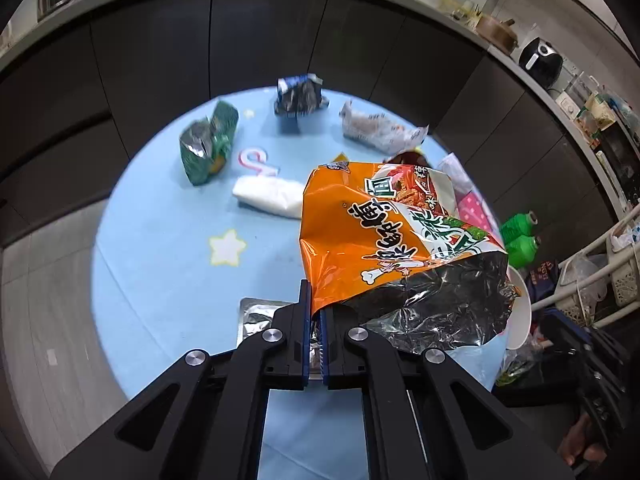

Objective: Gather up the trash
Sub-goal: 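Grasp the orange snack bag with the left tool while the right tool grasps the clear plastic bag, then carry both bags to the white bin and open both tools to drop them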

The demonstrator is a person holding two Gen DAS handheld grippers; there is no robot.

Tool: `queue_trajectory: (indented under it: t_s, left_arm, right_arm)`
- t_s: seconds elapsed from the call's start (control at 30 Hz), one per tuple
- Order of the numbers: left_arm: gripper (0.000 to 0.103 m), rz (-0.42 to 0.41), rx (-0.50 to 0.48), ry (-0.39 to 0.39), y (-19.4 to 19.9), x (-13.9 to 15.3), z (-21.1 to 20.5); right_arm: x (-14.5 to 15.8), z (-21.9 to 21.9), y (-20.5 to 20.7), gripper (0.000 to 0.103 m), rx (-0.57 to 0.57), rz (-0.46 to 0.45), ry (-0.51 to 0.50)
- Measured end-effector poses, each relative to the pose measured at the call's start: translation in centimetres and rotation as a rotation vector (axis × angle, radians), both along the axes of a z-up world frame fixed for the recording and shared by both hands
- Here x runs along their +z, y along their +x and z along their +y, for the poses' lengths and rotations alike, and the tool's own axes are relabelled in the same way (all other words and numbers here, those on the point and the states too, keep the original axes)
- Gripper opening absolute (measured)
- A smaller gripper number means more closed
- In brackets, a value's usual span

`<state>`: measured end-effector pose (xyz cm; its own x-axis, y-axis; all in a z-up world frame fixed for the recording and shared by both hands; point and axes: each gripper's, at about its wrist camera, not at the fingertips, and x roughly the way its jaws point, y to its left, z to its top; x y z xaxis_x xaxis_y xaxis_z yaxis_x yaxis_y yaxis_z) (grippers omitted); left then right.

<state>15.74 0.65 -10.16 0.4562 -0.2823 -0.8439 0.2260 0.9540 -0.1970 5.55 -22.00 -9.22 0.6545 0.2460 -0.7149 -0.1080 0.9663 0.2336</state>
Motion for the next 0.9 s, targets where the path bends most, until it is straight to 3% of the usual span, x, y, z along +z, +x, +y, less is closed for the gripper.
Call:
queue_trajectory:
  t_s: [0.03, 0.07, 0.1, 0.2, 0.3, 0.4, 0.43, 0.47, 0.53, 0.73, 0.9]
  left_arm:
    - [0.003, -0.018, 0.006, 0.001, -0.4, 0.7, 0.2]
    - [0.003, -0.041, 0.014, 0.0, -0.8, 1.5, 0.5]
    - [0.003, -0.059, 0.022, 0.0, -1.2, 2.2, 0.7]
    - [0.003, -0.094, 0.056, -0.009, -2.3, 3.8, 1.8]
    - [0.003, -0.115, 0.075, -0.017, -3.5, 4.8, 2.9]
    - [0.003, -0.123, 0.083, -0.01, -4.5, 5.3, 3.4]
    - [0.003, -0.119, 0.084, -0.015, -4.7, 5.4, 3.5]
    - [0.003, -0.116, 0.084, -0.022, -4.8, 5.5, 3.6]
    - [0.003, -0.118, 0.076, -0.026, -4.9, 5.9, 3.4]
    - [0.003, -0.185, 0.007, -0.04, -5.3, 8.5, 1.2]
    - [0.003, -0.219, -0.083, -0.042, -5.5, 10.1, -3.4]
  right_arm:
    - [-0.5, -0.1, 0.1, 0.035, 0.002, 0.018, 0.004]
    - [-1.3, 0.1, 0.2, 0.08, 0.003, 0.053, 0.007]
    - [-2.5, 0.2, 0.1, 0.091, -0.016, 0.095, -0.001]
    - [-5.0, 0.7, -0.6, 0.091, -0.01, 0.144, 0.009]
    - [-7.7, 0.9, -0.3, 0.081, -0.021, 0.226, 0.027]
    - [-9.4, 1.3, -0.2, 0.055, 0.001, 0.273, 0.071]
    - [-9.5, 1.3, -0.1, 0.02, 0.014, 0.276, 0.076]
    - [-9.4, 1.4, -0.1, 0.005, 0.023, 0.278, 0.088]
    - [-7.0, 0.9, -0.6, 0.003, 0.019, 0.207, 0.12]
    - [1.4, -1.4, -3.1, 0.003, -0.02, -0.027, 0.071]
    - [4.3, -6.4, -5.7, 0.003, -0.121, -0.112, 0.035]
